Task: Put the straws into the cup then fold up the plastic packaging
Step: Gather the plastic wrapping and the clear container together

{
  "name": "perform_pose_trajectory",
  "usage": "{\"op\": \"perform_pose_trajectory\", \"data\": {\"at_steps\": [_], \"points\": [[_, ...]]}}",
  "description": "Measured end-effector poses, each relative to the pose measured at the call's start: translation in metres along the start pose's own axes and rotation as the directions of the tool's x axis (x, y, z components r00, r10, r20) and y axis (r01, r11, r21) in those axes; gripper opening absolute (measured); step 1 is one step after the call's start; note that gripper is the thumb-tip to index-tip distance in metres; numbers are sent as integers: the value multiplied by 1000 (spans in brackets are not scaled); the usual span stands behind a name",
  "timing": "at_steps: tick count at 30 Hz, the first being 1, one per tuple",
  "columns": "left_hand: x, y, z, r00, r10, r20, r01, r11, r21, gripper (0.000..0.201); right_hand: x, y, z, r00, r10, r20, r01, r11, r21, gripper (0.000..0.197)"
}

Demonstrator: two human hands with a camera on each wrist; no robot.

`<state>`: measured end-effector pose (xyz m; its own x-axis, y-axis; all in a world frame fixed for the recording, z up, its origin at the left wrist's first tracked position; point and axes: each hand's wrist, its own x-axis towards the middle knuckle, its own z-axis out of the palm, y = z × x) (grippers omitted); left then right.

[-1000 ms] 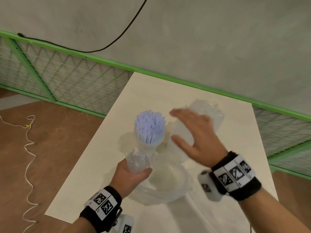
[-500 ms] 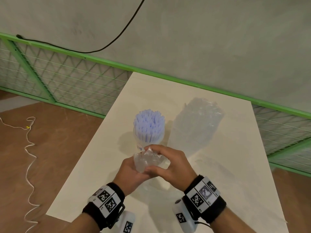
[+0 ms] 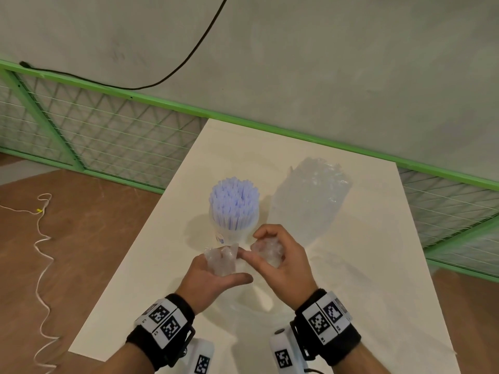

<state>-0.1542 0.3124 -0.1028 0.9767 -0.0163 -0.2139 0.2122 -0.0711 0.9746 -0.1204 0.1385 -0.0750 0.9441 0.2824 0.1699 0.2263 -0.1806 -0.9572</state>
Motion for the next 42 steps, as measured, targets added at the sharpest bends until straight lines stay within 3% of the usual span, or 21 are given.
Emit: {"op": "perform_pose_trajectory", "data": {"at_steps": [4, 10, 14, 17, 25, 31, 42], "points": [[4, -3, 3, 999, 40, -12, -40, 999, 34, 25, -2, 7, -2, 993, -67, -99, 57, 993, -99, 22], [8, -5, 14, 990, 143, 1, -143, 987, 71, 11, -8, 4, -8, 991, -89, -104, 67, 978, -199, 23], [11, -5, 19, 978, 207, 9, -207, 975, 75, 18, -13, 0, -19, 967, -201, -154, 151, 946, -287, 15], [14, -6, 22, 975, 224, 1, -224, 971, 81, 20, -16, 4, -21, 968, -194, -162, 138, 943, -303, 8], [21, -1, 30, 972, 234, -5, -234, 971, 41, 19, -17, 17, -16, 968, -193, -161, 136, 940, -313, 11], [23, -5, 27, 978, 208, -31, -206, 977, 57, 17, -11, 1, -30, 947, -257, -193, 177, 918, -355, 17], [26, -14, 26, 993, 116, -23, -114, 992, 50, 10, -14, 19, -33, 968, -153, -200, 80, 940, -333, 12]]}}
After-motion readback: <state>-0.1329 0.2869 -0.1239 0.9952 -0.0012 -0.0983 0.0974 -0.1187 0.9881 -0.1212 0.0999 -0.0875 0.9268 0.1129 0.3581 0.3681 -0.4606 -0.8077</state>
